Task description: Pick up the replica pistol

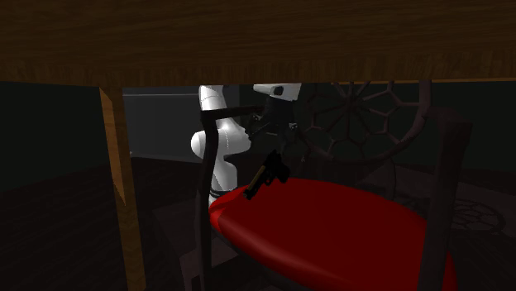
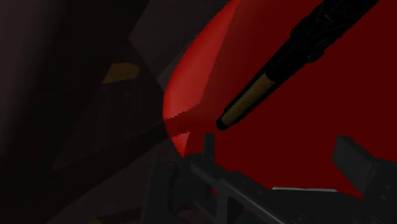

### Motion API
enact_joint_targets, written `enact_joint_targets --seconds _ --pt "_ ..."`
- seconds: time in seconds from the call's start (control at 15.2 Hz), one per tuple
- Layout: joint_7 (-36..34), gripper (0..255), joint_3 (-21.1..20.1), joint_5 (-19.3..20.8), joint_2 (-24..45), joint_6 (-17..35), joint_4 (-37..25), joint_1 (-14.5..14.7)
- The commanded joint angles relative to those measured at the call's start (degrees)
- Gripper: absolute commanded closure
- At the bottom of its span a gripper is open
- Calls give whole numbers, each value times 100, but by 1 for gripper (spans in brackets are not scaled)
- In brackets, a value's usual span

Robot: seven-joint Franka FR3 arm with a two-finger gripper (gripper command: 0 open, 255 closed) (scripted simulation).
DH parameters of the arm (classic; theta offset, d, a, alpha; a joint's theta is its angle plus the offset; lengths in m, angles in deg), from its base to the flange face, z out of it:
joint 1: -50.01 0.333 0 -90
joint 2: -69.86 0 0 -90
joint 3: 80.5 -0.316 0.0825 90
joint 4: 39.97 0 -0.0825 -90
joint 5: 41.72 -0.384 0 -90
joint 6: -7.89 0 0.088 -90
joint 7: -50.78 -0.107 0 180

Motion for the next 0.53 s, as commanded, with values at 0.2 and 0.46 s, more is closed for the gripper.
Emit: enact_joint_targets --seconds 0.2,0.46 --pt "-2132 0 -341 -269 542 -94 405 -655" --pt "-2169 0 -371 -280 638 241 646 -655"
